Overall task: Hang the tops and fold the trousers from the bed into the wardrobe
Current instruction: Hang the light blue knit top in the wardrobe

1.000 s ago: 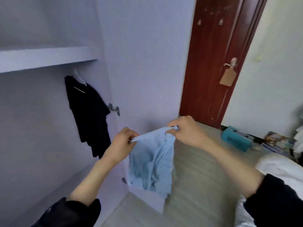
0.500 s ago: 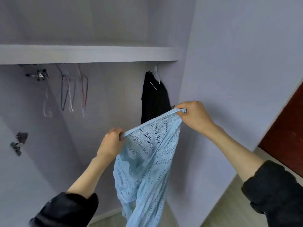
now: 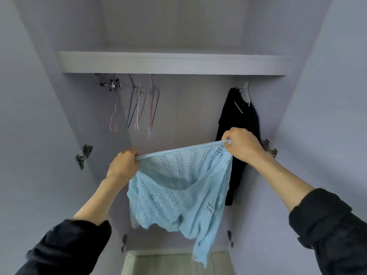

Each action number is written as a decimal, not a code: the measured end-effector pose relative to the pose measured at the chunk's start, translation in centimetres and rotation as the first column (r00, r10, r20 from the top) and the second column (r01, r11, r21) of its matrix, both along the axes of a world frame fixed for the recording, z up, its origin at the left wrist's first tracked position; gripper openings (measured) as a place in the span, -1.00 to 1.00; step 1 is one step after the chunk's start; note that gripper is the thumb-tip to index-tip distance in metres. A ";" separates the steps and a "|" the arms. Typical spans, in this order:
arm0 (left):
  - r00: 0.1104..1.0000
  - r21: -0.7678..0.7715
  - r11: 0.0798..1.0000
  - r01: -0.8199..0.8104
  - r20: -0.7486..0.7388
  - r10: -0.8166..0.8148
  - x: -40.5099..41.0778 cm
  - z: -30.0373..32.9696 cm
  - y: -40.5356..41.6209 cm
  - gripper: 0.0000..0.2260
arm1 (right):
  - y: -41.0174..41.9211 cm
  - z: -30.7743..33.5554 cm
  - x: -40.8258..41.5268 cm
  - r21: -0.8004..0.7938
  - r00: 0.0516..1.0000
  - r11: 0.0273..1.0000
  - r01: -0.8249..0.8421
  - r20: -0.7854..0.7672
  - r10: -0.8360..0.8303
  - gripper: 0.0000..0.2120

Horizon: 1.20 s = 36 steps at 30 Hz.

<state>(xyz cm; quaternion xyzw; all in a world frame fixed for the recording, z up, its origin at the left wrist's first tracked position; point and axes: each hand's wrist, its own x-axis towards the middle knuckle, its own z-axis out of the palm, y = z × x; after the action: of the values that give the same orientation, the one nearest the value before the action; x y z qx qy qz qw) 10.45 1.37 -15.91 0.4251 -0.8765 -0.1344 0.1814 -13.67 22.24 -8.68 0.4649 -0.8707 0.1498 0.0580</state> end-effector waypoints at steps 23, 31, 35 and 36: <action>0.992 0.384 0.920 -0.083 0.124 0.037 -2.6 -6.2 -15.0 -0.86 | -18.2 -7.1 -8.3 0.231 0.879 0.972 0.047 0.452 -0.151 -0.70; 0.752 0.775 0.628 -0.072 -0.371 0.545 -2.8 -3.8 -14.5 -0.88 | -22.2 -9.2 -8.5 0.293 0.876 0.952 -0.092 0.478 -0.062 -0.76; 0.610 0.890 0.414 0.194 -0.439 0.660 -3.9 -1.0 -14.0 -0.89 | -25.0 -10.1 -7.9 0.299 0.838 0.942 -0.151 0.544 -0.038 -0.83; 0.597 0.885 0.411 0.217 -0.454 0.662 -4.0 -0.3 -14.0 -0.88 | -25.8 -10.0 -7.6 0.269 0.812 0.951 -0.152 0.582 -0.035 -0.84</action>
<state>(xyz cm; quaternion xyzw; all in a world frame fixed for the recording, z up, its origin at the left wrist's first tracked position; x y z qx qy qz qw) 6.45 -12.63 -16.20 0.4805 -0.4248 -0.7057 0.3010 -21.24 -3.61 -18.68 0.4270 -0.8441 0.1510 -0.2868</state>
